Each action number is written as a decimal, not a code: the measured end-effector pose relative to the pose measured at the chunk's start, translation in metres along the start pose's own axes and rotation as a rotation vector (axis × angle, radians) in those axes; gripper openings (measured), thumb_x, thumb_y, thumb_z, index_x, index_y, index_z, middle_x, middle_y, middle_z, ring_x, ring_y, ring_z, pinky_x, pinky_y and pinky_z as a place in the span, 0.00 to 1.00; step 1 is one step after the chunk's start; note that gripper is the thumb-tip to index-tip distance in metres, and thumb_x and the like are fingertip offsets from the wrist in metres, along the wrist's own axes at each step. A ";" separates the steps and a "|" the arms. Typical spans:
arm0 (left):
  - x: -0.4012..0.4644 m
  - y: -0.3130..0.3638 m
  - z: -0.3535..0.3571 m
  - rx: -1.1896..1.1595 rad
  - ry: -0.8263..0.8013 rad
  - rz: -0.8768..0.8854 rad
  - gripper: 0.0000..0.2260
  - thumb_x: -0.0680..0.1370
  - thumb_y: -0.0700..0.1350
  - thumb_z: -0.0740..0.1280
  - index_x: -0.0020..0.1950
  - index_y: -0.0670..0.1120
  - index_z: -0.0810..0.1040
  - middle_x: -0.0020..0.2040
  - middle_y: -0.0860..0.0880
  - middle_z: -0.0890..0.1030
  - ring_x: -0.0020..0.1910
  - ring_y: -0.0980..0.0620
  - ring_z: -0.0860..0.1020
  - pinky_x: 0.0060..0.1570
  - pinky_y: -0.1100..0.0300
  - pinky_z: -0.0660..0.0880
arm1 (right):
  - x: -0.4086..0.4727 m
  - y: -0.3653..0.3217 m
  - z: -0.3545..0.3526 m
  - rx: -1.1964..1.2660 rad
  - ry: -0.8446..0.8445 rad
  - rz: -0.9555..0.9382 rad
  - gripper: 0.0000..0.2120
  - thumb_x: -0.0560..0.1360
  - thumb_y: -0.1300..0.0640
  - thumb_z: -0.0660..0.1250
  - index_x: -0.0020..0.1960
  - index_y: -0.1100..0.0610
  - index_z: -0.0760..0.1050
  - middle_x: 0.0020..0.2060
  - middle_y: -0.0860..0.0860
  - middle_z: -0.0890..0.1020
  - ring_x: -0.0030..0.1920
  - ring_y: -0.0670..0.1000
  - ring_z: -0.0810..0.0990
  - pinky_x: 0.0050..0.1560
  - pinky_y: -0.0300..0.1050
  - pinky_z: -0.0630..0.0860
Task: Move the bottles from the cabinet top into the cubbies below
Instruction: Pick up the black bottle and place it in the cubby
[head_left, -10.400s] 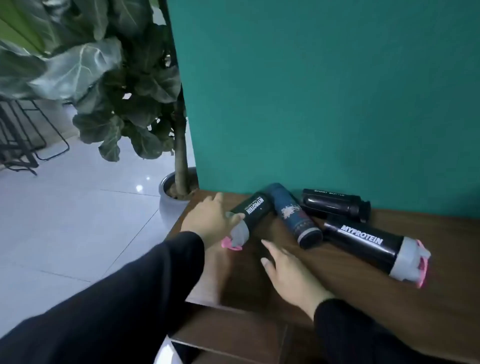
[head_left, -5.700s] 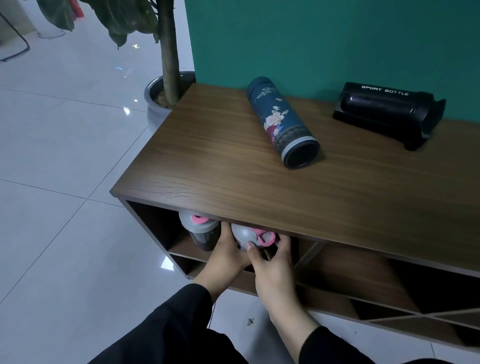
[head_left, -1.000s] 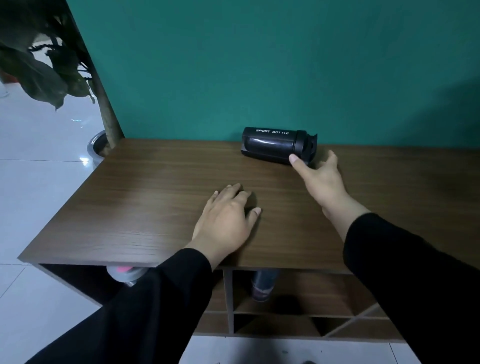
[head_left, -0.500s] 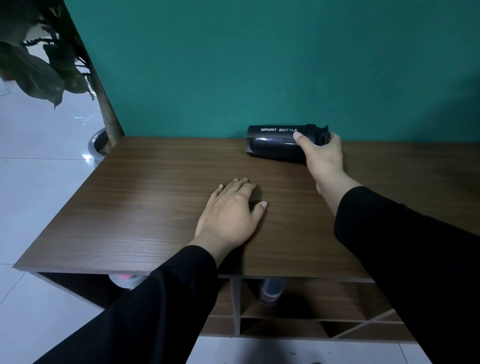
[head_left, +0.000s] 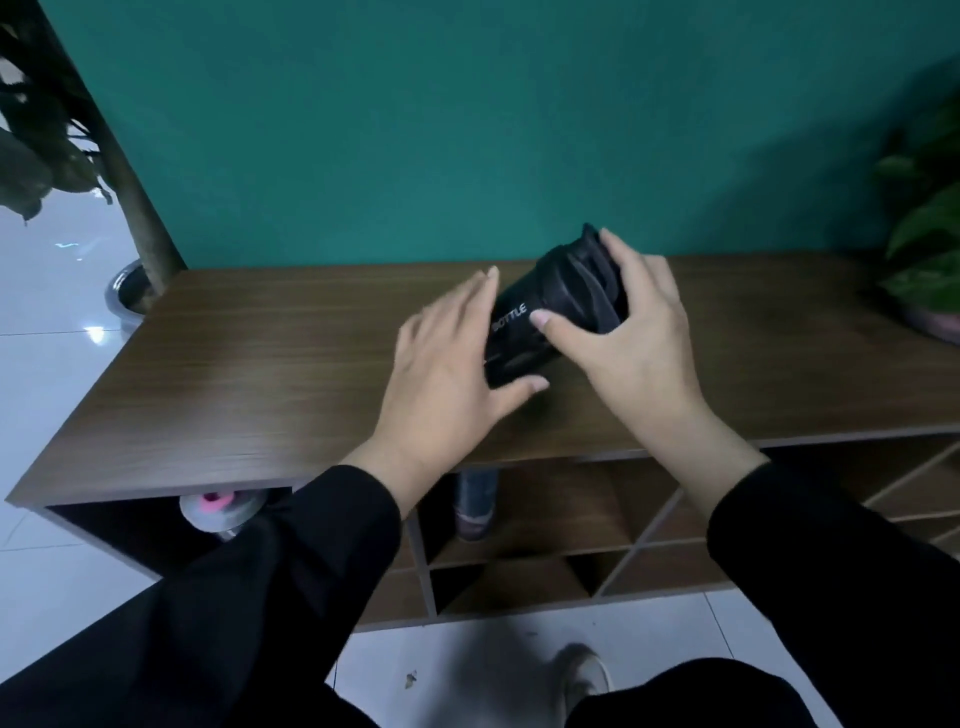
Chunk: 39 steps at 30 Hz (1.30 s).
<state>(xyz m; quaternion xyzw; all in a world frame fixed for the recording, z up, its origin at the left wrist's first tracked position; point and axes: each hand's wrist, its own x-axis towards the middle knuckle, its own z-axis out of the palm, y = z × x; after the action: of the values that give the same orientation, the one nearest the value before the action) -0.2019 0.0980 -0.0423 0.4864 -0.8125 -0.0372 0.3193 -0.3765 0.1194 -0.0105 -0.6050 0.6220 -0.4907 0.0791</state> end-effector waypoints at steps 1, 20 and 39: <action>-0.002 0.014 0.001 -0.032 -0.035 -0.017 0.49 0.70 0.65 0.73 0.83 0.48 0.52 0.80 0.47 0.65 0.78 0.47 0.64 0.75 0.44 0.63 | -0.009 -0.009 -0.010 -0.027 -0.028 -0.021 0.43 0.66 0.41 0.77 0.76 0.48 0.66 0.64 0.46 0.72 0.60 0.36 0.70 0.59 0.26 0.64; -0.132 0.073 0.065 -0.520 -0.454 -0.244 0.36 0.71 0.48 0.75 0.77 0.54 0.64 0.72 0.53 0.73 0.71 0.58 0.71 0.69 0.62 0.69 | -0.191 0.080 -0.027 0.347 -0.151 0.480 0.40 0.60 0.60 0.84 0.60 0.35 0.67 0.48 0.36 0.83 0.52 0.37 0.82 0.48 0.33 0.75; -0.099 0.022 0.175 -0.922 -0.544 -0.725 0.32 0.82 0.36 0.63 0.82 0.51 0.54 0.60 0.66 0.74 0.50 0.86 0.71 0.54 0.82 0.67 | -0.130 0.209 0.062 0.275 -0.350 0.586 0.30 0.64 0.63 0.82 0.58 0.46 0.72 0.54 0.50 0.82 0.56 0.45 0.82 0.60 0.45 0.77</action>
<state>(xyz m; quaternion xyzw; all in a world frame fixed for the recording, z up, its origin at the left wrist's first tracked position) -0.2841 0.1468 -0.2208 0.5162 -0.5492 -0.6098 0.2451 -0.4414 0.1506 -0.2545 -0.4598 0.6740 -0.4153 0.4023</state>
